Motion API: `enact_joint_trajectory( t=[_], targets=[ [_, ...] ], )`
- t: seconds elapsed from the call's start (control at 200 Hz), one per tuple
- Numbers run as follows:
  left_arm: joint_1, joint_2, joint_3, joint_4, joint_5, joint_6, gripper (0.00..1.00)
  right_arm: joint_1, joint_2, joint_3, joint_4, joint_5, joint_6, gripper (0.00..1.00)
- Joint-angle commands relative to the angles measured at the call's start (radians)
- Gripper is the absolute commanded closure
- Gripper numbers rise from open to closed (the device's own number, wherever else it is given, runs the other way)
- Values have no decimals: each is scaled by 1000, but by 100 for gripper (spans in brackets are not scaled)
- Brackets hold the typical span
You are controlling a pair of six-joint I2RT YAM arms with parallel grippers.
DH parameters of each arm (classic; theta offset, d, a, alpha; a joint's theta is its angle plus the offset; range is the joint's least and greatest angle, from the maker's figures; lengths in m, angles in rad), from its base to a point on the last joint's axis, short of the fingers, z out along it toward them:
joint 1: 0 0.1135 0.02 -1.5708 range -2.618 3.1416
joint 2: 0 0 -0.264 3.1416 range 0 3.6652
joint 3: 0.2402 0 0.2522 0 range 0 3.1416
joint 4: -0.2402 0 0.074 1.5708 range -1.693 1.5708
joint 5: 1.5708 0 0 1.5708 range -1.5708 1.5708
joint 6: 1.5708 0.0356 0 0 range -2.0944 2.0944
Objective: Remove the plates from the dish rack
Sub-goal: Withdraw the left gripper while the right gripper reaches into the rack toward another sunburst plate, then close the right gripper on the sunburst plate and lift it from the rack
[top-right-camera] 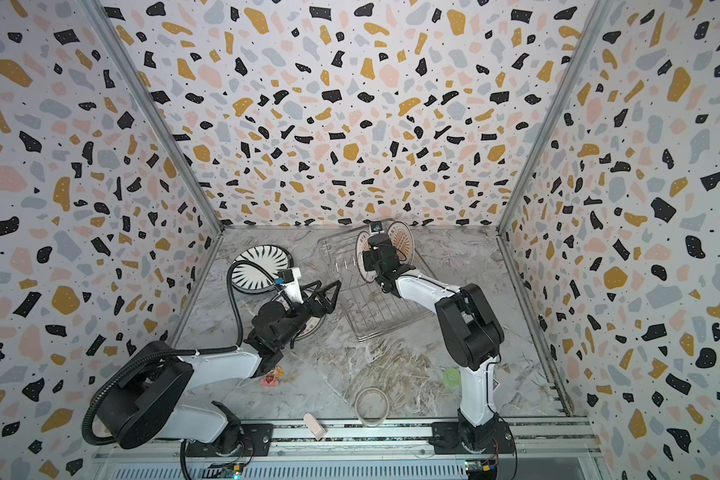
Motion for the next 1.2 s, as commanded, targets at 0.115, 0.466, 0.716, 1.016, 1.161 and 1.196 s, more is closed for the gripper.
enact_joint_trajectory(
  t=[0.115, 0.466, 0.716, 1.016, 1.161, 1.196],
  targets=[
    [-3, -42, -32, 59, 0, 9, 0, 22, -78, 35, -4, 73, -28, 93],
    [-2, -101, -67, 48, -11, 7, 0, 49, -200, -43, 72, 153, -59, 95],
    [-3, -128, -88, 61, 13, -5, 0, 60, -354, -188, 131, 171, -50, 95],
    [-17, -153, -105, 97, 121, 28, 0, 31, -610, -433, 227, -33, 45, 95],
    [-17, -168, -97, 83, 220, 46, 0, -36, -713, -539, 271, -220, 119, 96],
    [-17, -182, -102, 72, 216, 50, 0, -49, -732, -564, 283, -252, 133, 97]
  ],
)
